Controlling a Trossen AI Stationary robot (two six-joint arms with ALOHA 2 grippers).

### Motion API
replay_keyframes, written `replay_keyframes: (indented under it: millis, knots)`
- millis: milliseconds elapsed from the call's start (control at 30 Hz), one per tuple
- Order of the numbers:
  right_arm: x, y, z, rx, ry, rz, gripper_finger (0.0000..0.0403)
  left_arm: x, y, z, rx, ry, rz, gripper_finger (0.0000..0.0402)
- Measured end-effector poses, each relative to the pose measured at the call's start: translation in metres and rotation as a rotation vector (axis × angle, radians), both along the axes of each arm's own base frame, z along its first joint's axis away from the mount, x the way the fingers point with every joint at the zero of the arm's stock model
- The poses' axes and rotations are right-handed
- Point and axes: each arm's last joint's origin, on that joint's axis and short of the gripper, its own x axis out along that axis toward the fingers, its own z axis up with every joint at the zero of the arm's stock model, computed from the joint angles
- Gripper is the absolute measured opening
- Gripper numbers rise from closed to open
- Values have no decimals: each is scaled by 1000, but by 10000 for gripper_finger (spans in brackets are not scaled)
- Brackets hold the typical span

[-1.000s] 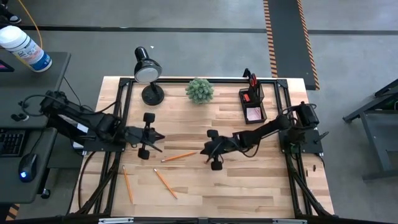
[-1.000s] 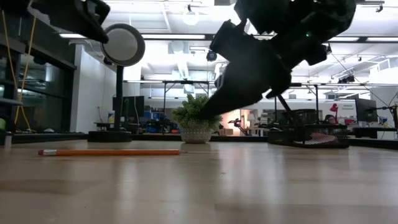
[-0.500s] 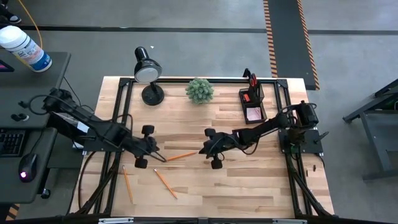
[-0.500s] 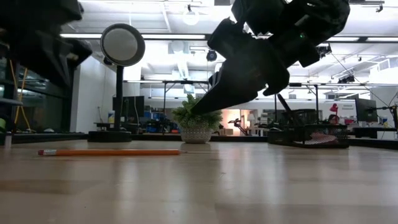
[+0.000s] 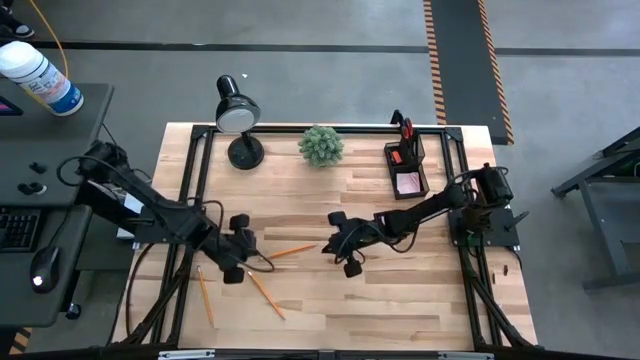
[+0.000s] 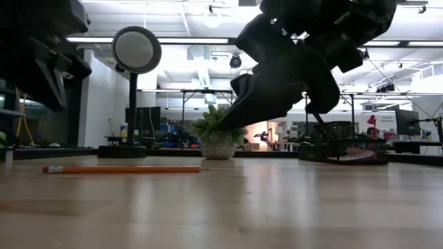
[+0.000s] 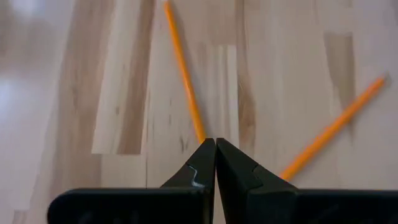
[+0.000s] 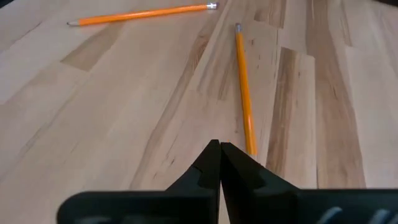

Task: Pick and place office supplies into organizer
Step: Put the right pencil into the desk organizer

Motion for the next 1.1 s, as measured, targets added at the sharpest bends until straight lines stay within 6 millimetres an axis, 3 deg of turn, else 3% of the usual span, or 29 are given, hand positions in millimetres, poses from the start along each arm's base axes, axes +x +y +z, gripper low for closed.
replay_keyframes:
  millis: [467, 767, 1100]
  knots:
    - [2, -4, 2, -97, -40, 10, 1, -3, -28, -36, 61, 13, 272, 3]
    - [3, -9, 2, -98, -44, 11, 7, -16, -44, -41, 139, -109, 291, 3]
    - [3, -8, 2, -85, -48, 28, 8, -34, -46, -63, 30, -198, 321, 3]
